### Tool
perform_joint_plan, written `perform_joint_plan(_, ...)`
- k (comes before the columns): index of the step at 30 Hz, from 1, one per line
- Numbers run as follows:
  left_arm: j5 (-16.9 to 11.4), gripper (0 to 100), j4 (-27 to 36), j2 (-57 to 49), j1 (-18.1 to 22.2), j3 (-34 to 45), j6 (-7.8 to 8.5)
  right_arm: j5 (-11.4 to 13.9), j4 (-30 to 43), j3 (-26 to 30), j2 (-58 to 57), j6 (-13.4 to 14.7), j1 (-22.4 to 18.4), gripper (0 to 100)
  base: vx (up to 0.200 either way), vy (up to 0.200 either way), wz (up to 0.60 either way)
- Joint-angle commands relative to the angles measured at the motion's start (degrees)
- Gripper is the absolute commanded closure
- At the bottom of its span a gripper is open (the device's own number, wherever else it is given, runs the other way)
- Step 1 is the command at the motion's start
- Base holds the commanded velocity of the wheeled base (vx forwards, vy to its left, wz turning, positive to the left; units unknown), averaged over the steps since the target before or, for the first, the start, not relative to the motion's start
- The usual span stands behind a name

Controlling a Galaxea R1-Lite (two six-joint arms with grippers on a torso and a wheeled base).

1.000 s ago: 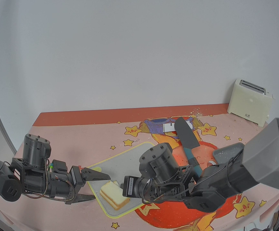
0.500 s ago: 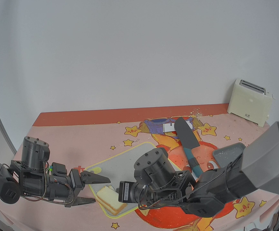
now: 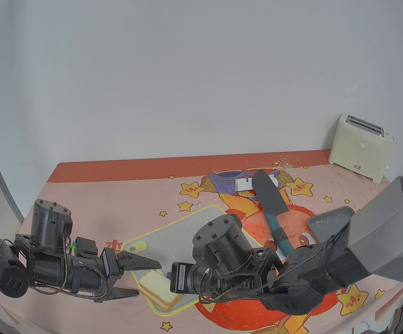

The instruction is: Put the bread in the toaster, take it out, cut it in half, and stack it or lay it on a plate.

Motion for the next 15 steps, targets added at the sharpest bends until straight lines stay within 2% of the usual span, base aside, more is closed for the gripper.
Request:
perform_joint_plan(1,-0.1,0,-0.2,1.1,-0.5,-0.9,-0.10,0.1,-0.1,0.1,0.2,0.0,0.2,100,0.000,0.000,0.00)
perform_joint_plan(15,0.3,0,-0.2,2.6,-1.0,-0.4,-0.02,0.2,-0.3,-0.3,0.5,0.1,1.5,100,0.000,0.000,0.00)
